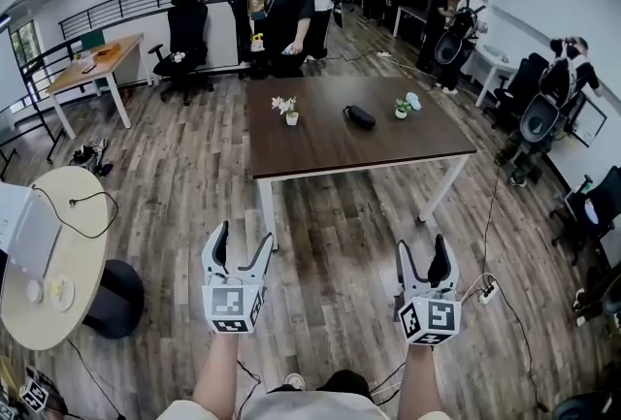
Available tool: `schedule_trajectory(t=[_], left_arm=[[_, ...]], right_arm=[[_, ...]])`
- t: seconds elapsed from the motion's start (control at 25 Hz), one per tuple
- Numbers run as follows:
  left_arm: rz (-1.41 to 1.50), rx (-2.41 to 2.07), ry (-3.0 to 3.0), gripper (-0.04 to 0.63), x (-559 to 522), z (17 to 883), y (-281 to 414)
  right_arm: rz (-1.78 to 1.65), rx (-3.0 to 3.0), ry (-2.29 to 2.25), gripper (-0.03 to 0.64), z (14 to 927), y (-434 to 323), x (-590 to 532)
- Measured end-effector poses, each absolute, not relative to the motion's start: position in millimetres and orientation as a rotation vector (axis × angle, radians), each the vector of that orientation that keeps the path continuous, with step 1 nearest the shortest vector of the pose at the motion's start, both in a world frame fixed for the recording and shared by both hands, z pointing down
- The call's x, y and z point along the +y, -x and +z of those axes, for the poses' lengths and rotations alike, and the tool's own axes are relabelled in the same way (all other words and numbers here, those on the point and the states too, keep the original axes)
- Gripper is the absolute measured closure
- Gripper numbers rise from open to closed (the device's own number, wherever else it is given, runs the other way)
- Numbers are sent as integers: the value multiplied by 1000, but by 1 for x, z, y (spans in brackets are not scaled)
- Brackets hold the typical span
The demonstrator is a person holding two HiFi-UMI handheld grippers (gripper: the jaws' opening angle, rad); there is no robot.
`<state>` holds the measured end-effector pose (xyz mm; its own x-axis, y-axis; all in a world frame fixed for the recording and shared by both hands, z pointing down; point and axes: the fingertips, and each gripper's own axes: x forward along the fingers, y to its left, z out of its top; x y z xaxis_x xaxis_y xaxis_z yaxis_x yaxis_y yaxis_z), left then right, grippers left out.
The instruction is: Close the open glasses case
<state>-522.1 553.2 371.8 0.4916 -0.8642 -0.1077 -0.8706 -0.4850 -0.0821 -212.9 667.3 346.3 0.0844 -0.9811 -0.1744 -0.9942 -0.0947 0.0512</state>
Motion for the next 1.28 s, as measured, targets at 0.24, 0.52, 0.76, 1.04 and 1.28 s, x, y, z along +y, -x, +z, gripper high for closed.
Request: schedule_trajectory(t=[0.24, 0.52, 0.76, 1.04, 1.28], left_arm=[[41, 1495, 2644, 229, 546, 388, 519], [16, 1468, 2667, 230, 522, 400, 494], [-3, 1472, 2675, 230, 483, 412, 452], [-62, 1446, 2678, 232, 423, 406, 375], [-94, 1424, 2689, 232, 385, 403, 309]], right_arm=[[230, 2052, 2278, 279, 356, 213, 662], [200, 2027, 2292, 281, 373, 188, 640], [192, 2028, 2298, 282, 388, 147, 604], [153, 1985, 2307, 284, 385, 67, 550], [102, 1967, 2308, 285, 394, 2, 513]])
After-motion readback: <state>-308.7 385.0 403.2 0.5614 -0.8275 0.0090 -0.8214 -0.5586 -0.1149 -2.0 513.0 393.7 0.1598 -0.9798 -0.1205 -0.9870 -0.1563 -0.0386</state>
